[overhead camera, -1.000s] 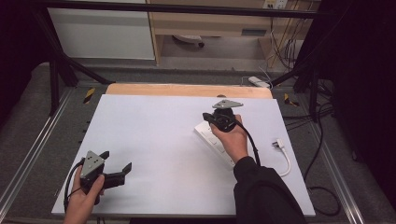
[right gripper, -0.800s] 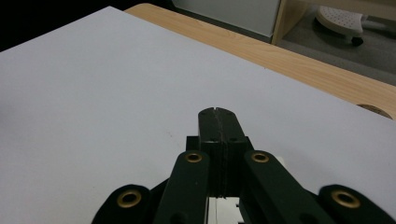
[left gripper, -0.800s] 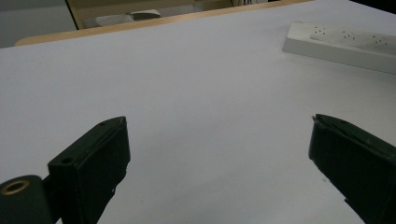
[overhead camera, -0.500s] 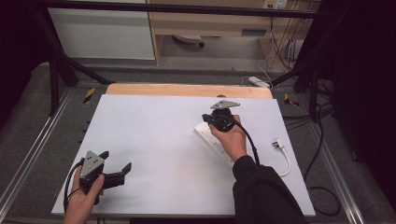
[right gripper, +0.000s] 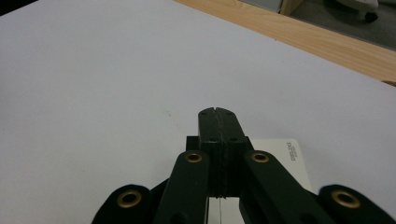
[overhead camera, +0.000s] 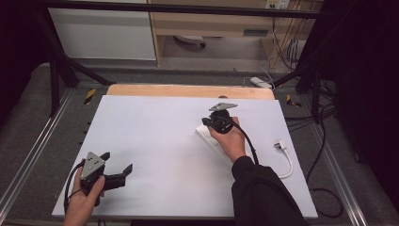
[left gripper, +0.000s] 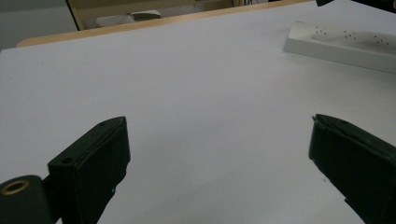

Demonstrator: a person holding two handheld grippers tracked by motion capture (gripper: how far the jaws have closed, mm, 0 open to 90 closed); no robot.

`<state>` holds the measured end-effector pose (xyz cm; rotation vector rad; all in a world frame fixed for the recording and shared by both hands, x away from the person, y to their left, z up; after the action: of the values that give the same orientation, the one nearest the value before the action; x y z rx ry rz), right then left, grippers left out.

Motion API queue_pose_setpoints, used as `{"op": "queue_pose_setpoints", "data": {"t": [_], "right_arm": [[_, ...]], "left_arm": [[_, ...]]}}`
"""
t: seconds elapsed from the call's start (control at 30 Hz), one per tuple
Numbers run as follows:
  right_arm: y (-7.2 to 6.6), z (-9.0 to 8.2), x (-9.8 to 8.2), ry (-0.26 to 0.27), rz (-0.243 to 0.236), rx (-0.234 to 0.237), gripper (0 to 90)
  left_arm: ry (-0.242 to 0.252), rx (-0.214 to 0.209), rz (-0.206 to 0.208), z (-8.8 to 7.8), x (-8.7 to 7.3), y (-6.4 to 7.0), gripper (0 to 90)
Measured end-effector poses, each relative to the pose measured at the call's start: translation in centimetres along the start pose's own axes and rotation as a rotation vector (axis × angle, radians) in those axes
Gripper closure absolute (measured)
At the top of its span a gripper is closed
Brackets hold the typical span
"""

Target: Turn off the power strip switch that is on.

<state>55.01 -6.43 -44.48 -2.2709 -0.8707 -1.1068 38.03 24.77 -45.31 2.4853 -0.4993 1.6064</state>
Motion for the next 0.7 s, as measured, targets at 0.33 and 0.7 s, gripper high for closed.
{"op": "queue_pose_setpoints", "data": {"t": [0.33,0.7], "right_arm": [[0.2,0.7,-0.7,-0.038,0.035,0.002,90.0],[-0.2,1.5,-0.9,-0.057,0.038,0.008,90.0]], "left_arm": [[0.000,-0.003,-0.002,0.0,0.0,0.0,5.3],[-0.004,-0.006,0.001,0.0,-0.1,0.0,5.3]]}}
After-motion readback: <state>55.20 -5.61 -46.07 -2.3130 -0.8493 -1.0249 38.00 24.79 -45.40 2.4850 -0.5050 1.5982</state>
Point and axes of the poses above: each handheld gripper's, and its own axes: z roughly forward along the jaws, x roughly out of its top, y roughly to its right, the point moved 8 cm from there along z, roughly forward along the jaws, and after that the axes turned 8 degrees about x, right-handed, at the moved point
